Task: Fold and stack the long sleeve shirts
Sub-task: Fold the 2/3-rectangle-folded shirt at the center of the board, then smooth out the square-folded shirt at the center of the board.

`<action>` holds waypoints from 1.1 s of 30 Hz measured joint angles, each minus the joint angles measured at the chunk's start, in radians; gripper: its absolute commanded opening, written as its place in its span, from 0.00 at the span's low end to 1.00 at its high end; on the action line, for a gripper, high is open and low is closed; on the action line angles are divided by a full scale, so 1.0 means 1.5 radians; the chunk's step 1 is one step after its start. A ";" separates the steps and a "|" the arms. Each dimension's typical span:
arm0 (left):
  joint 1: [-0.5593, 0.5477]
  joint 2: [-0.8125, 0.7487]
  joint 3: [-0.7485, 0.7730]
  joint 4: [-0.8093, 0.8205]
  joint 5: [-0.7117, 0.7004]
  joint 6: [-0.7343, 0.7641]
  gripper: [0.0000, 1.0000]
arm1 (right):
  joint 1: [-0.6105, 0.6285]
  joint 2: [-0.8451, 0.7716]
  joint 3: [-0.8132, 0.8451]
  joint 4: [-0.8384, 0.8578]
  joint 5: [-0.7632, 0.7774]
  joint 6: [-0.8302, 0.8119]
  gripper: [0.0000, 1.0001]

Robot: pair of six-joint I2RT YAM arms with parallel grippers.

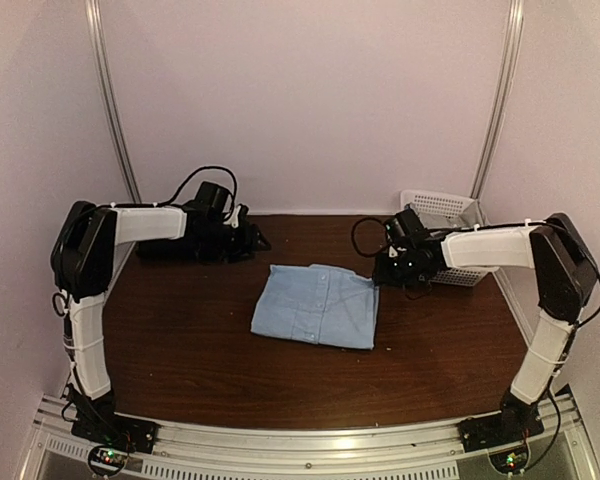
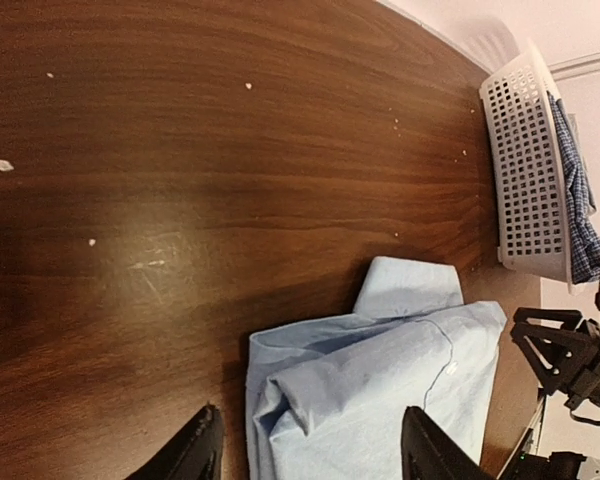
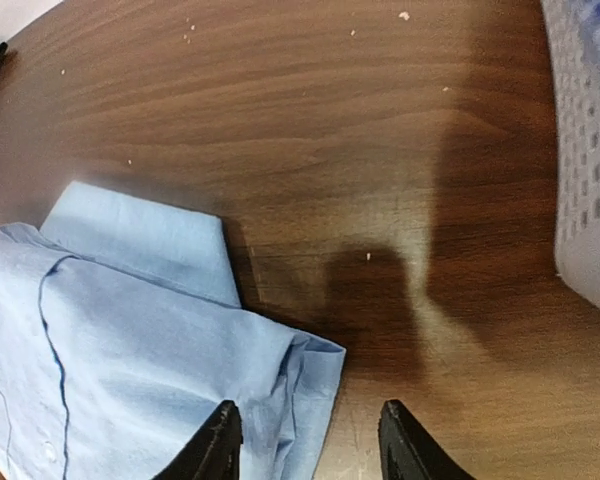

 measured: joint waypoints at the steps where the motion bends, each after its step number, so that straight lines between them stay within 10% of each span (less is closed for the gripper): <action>1: 0.005 -0.009 -0.002 -0.007 -0.002 0.008 0.60 | 0.003 -0.012 0.004 -0.013 0.009 -0.003 0.50; 16: -0.043 -0.096 -0.132 -0.031 0.023 0.081 0.37 | 0.102 0.061 0.165 -0.036 0.026 -0.045 0.37; 33: -0.049 0.167 0.168 -0.106 -0.004 0.104 0.37 | 0.015 0.145 0.137 -0.035 -0.027 -0.057 0.44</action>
